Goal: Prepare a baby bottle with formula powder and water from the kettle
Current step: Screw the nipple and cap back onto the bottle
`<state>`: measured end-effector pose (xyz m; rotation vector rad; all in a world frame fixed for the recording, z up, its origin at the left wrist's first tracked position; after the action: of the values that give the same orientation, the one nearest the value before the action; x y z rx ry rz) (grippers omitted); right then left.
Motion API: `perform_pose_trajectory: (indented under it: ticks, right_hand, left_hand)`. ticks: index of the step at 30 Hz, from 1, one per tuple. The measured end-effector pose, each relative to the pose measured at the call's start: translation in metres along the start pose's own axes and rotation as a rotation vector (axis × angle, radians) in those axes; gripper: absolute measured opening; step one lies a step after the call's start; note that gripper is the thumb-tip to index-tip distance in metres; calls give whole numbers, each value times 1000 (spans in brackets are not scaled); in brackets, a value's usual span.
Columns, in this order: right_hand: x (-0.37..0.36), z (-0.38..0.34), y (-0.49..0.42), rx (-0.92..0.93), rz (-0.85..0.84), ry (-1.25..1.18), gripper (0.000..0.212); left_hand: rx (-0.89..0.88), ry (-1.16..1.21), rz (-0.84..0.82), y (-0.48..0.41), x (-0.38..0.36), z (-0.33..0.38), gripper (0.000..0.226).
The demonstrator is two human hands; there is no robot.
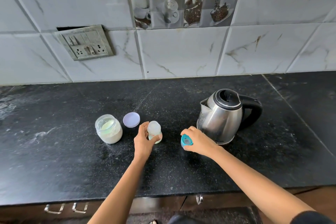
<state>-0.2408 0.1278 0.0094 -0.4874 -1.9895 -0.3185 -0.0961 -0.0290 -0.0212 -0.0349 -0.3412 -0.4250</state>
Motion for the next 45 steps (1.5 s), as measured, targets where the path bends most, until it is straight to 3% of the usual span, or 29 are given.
perform_pose_trajectory:
  ticks: [21, 26, 30, 32, 34, 39, 42, 45]
  right_hand:
    - [26, 2, -14, -154, 56, -89, 45]
    - [54, 2, -19, -332, 230, -474, 38]
    - [37, -11, -30, -544, 232, -1249, 26]
    - [25, -25, -37, -596, 206, -1454, 28]
    - [14, -35, -45, -591, 212, -1431, 31]
    - [-9, -61, -62, -344, 112, -964, 42]
    - [-22, -68, -69, -238, 49, -770, 53]
    - [-28, -69, -71, -183, 24, -628, 51]
  left_hand:
    - [-60, -20, -121, -11, 1, 0, 57]
    - [-74, -18, -173, -14, 3, 5, 52]
    - [-83, -22, -197, -17, 3, 4, 52]
    - [-85, -23, -215, -19, 3, 5, 51]
    - [-100, -39, -237, -21, 2, 7, 49]
    - [-116, -52, -292, -25, 2, 8, 47]
    - [-110, -52, -322, -27, 2, 7, 48]
    - [-105, -65, -355, -31, 1, 5, 51]
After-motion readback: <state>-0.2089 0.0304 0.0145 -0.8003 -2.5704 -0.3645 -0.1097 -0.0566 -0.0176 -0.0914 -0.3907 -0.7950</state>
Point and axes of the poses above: each hand's wrist, its own y-axis away from the middle knuckle, its own x-axis out of the back of the hand, z = x × y, the point moved 9 cm from there along -y, towards the middle knuckle, and after that the axes turned 10 degrees about z, right-handed, at the moved point
